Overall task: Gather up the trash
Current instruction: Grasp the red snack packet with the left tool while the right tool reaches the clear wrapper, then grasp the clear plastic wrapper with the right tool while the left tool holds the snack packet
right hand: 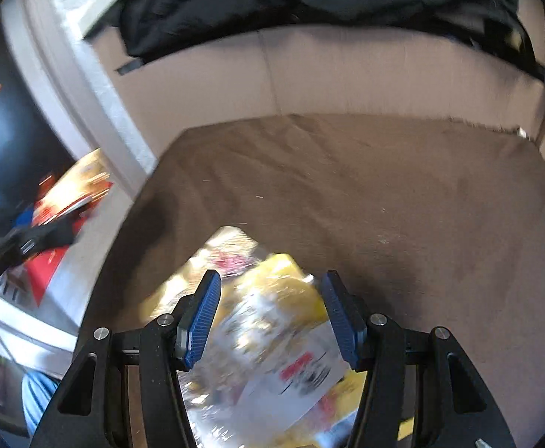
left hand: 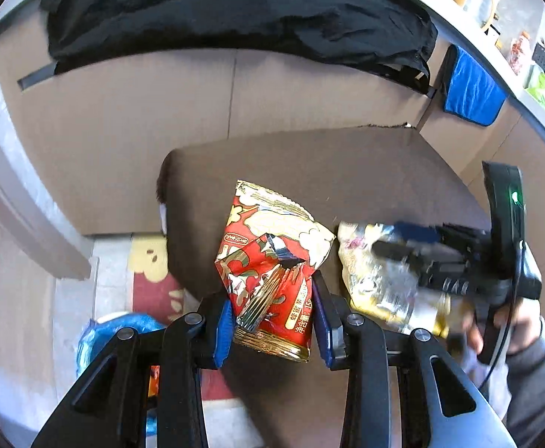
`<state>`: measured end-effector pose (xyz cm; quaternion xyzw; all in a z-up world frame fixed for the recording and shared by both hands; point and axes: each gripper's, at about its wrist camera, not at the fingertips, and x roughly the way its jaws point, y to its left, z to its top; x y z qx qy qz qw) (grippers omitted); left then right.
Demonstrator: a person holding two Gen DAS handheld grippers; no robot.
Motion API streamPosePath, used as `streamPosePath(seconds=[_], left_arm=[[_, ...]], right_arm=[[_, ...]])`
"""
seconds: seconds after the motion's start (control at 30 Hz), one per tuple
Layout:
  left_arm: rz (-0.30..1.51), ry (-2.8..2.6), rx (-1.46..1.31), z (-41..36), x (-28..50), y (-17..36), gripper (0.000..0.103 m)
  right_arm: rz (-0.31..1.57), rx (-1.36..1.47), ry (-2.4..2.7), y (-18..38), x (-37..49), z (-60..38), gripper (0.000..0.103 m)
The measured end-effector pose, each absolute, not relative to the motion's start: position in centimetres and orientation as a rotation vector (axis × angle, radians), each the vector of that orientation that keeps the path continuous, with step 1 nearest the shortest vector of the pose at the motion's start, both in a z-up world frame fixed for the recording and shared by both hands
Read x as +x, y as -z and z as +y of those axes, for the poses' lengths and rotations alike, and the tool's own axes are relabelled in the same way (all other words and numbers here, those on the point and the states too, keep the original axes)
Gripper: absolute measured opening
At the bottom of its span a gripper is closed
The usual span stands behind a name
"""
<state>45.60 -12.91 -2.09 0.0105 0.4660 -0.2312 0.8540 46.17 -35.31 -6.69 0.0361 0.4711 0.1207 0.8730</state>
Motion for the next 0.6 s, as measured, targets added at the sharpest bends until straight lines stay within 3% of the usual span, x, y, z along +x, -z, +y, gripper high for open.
streamPosePath(seconds=[0.13, 0.17, 0.2, 0.27, 0.6], left_arm=[[0.994, 0.481, 0.032, -11.8, 45.2, 3.0, 0.037], [0.995, 0.477, 0.031, -11.8, 45.3, 3.1, 0.037], [0.995, 0.477, 0.022, -11.6, 45.2, 3.2, 0.037], [0.996, 0.479, -0.003, -11.3, 45.1, 3.3, 0.037], [0.957, 0.524, -0.035, -11.4, 41.4, 1.3, 0.037]], right_arm=[[0.989, 0.127, -0.272, 6.8, 45.3, -35.7, 0.056], [0.995, 0.108, -0.28, 6.8, 44.9, -35.4, 0.05], [0.993, 0.069, -0.279, 6.8, 44.3, -34.8, 0.026], [1.001, -0.009, -0.256, 6.7, 43.3, -33.8, 0.0], [0.892, 0.025, -0.259, 0.7, 38.3, -33.5, 0.002]])
